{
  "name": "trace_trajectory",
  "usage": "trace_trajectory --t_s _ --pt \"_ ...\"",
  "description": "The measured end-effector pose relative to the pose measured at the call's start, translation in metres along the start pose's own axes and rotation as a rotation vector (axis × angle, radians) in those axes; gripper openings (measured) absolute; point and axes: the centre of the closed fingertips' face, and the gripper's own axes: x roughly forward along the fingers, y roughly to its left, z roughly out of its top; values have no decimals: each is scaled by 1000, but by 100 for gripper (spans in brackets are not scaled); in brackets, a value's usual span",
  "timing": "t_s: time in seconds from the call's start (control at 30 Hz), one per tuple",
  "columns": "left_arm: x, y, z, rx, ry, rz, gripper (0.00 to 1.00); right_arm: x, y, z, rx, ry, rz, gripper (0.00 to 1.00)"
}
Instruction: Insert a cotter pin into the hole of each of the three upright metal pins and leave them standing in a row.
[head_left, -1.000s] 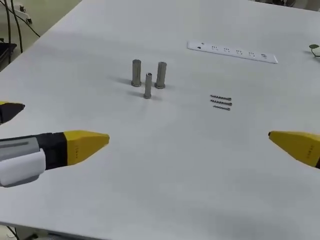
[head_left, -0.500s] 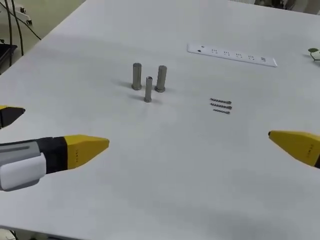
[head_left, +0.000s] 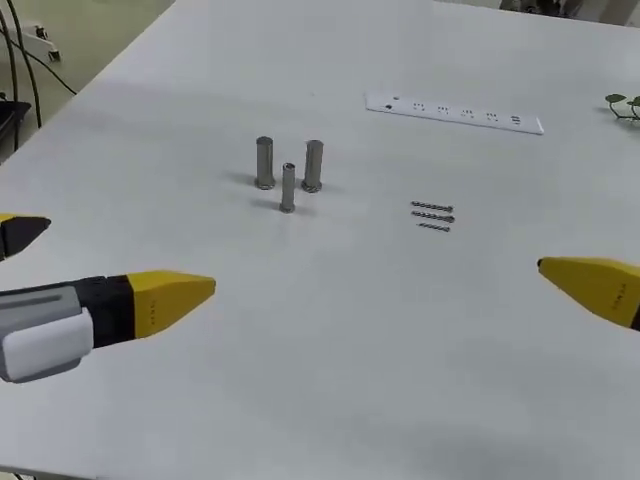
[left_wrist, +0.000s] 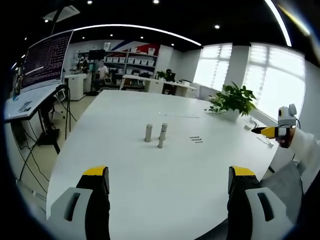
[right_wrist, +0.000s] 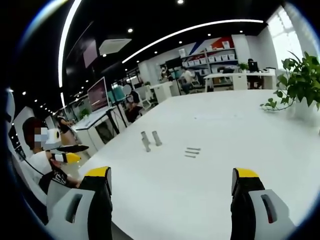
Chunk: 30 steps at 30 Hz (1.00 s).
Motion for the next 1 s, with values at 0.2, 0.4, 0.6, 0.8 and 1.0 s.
trace_trajectory --t_s 0.2,0.4,0.6,0.8,1.0 --pt "2 -2 8 20 -10 -26 96 -7 -4 -4 12 7 -19 98" --pt "6 -2 7 29 17 -41 91 -9 -6 -6 31 -5 -35 98" --pt "14 -3 5 37 47 -69 84 -10 -8 -10 31 10 -30 97" --pt "24 2 10 75 57 -77 83 -10 -11 -12 43 5 -37 97" --pt "45 12 33 131 -23 -76 76 -8 -11 -21 43 32 -32 97"
